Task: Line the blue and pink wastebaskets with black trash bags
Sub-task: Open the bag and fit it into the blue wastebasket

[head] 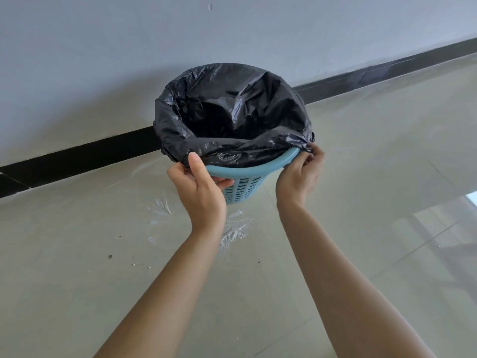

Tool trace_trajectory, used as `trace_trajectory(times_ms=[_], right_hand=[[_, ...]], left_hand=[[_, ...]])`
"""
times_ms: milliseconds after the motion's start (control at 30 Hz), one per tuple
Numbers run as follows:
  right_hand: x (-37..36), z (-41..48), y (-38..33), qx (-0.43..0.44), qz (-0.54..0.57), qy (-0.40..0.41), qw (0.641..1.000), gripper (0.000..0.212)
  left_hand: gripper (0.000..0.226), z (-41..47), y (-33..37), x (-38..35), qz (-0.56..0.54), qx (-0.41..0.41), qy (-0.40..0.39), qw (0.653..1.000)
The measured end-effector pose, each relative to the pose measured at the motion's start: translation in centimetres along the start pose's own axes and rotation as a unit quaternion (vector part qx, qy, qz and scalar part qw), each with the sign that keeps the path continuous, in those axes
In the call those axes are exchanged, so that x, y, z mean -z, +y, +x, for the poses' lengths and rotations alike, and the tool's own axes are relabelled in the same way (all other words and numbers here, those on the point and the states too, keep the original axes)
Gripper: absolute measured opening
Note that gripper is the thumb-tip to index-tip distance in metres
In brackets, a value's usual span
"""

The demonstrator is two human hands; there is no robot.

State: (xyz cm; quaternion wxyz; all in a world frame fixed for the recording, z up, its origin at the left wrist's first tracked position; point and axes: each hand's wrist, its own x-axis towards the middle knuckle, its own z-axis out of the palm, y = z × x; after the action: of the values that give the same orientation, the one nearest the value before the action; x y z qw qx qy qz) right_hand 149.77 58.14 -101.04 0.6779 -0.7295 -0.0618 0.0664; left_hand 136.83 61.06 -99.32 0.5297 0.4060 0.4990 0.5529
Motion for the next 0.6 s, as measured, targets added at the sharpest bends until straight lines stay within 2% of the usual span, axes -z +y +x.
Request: trace_trajectory(times_ms=[100,167,333,533,600], right_hand=[[0.9,-0.4,2.1,0.06,-0.05,-0.065,0.995,0.013],[1.2,0.4,2.5,0.089,-0.066,-0.077,0.991,0.012],[1.5,1.9,2.5,0.079,-0.06,-0.088,0.991,0.009],[2.5,1.8,2.7,0.081,-0.025,-0.085,0.993,0.018],[2.9,1.6,3.0,0.074,-0.04,-0.12,0.989,0.023]], left_hand=[[0.021,0.0,-0.3,0.1,-0.037,0.025,0.01,0.999],[0.021,0.1,-0.7,0.5,-0.025,-0.006,0.006,1.0],[0.019,0.1,-3.0,2.2,0.114,-0.153,-0.074,0.979],[0.017,1.0,-4.8,3.3,0.182,-0.208,-0.09,0.957],[0.016,1.4,-5.1,3.9,0.223,-0.219,-0.113,0.943]])
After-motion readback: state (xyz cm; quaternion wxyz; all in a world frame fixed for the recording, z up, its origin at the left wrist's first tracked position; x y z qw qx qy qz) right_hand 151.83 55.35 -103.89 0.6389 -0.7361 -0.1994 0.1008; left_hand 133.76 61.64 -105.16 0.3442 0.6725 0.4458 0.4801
